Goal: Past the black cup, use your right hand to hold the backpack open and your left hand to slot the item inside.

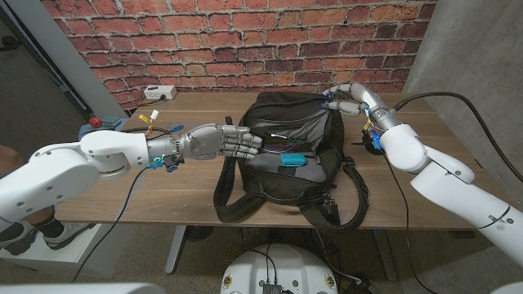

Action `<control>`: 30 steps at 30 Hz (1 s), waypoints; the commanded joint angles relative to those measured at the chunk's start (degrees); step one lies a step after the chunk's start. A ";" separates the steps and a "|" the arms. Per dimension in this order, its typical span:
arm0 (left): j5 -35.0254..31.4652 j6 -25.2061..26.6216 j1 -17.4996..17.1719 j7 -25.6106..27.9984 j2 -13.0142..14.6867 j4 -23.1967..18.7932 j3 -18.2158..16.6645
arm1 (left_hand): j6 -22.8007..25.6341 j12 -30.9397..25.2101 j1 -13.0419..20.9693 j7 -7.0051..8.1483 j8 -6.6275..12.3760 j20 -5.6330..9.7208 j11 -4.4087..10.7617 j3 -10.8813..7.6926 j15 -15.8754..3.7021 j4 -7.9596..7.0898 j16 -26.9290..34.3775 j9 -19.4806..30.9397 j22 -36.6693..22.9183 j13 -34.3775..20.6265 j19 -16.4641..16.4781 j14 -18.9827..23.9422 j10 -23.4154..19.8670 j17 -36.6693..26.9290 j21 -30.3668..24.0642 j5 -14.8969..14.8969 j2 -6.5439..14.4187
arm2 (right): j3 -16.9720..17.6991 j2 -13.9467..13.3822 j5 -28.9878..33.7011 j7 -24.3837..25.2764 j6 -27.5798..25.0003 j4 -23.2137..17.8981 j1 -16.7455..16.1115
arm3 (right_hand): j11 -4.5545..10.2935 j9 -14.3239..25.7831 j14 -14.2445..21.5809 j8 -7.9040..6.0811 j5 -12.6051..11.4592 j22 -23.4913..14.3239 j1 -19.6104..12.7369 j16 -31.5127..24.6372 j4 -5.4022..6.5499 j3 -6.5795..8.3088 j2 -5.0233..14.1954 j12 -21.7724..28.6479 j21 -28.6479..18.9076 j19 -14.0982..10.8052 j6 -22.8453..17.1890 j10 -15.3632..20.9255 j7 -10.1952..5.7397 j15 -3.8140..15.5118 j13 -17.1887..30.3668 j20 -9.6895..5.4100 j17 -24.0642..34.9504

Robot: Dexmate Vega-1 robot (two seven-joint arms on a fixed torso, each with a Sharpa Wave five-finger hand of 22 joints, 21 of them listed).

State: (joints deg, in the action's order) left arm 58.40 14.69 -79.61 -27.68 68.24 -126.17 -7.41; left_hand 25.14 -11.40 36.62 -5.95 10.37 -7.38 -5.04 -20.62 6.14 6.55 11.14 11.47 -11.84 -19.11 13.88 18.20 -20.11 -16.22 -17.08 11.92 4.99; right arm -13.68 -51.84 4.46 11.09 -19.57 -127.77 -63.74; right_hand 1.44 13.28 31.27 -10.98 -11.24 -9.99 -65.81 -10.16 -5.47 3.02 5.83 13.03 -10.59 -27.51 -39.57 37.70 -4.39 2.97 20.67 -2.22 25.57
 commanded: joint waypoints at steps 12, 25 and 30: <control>-0.49 4.87 -2.07 -9.28 -3.27 3.52 -7.48 | -0.97 0.07 -1.07 -0.34 0.22 -0.37 -0.47 -0.71 0.42 -0.13 -0.03 -0.01 -0.27 0.11 -0.56 -1.26 1.19 -0.20 0.46 0.21 1.02 | 4.86 -13.59 -21.49 -19.07 -6.31 -3.34 4.05 | -1.29 0.24 -4.52 0.46 -0.23 -0.27 0.65 -0.34 -1.00 0.30 0.11 -1.91 0.08 3.24 4.65 -5.13 1.01 1.92 -0.33 0.88 -0.78; -0.77 6.08 -0.84 -10.77 -4.32 4.69 -7.70 | -0.89 -0.17 -1.34 -0.53 0.51 -0.31 -0.57 -0.88 0.60 -0.04 0.16 -0.03 -0.28 0.23 -0.84 -1.47 1.42 -0.11 0.55 0.20 1.29 | 3.36 -19.74 -30.38 -26.24 -7.26 -1.90 8.34 | -2.64 0.20 -9.05 0.50 -0.14 -0.27 0.91 -0.38 -1.45 0.71 0.40 -2.61 0.07 6.62 9.31 -10.04 1.79 -0.36 -0.70 2.25 -1.94; -0.64 6.08 -0.06 -11.15 -4.51 5.23 -7.08 | -0.80 -0.24 -1.40 -0.57 0.61 -0.35 -0.59 -0.98 0.54 -0.01 0.22 -0.04 -0.29 0.27 -0.87 -1.54 1.51 -0.09 0.55 0.20 1.44 | 3.90 -20.86 -32.54 -25.82 -6.43 -1.48 7.91 | -2.15 0.17 -8.83 -0.01 -0.13 -0.26 0.90 -0.79 -1.53 0.86 0.59 -2.24 -0.18 6.54 8.74 -9.84 1.63 0.09 -0.78 2.10 -2.18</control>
State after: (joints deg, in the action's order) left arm 57.82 20.19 -80.82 -37.45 64.41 -122.04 -14.75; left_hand 24.14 -11.41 35.36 -6.34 10.60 -7.68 -5.73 -21.11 6.76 6.56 11.14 11.47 -11.84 -18.88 13.18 16.96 -18.80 -16.22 -16.65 11.92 6.25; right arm -9.64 -68.67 -22.07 -11.93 -26.25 -130.18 -57.27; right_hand -1.01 13.30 22.63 -10.59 -11.24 -9.98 -65.05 -10.62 -6.58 3.81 6.14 10.58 -10.59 -21.00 -30.46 27.67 -2.66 2.44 19.93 0.00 23.37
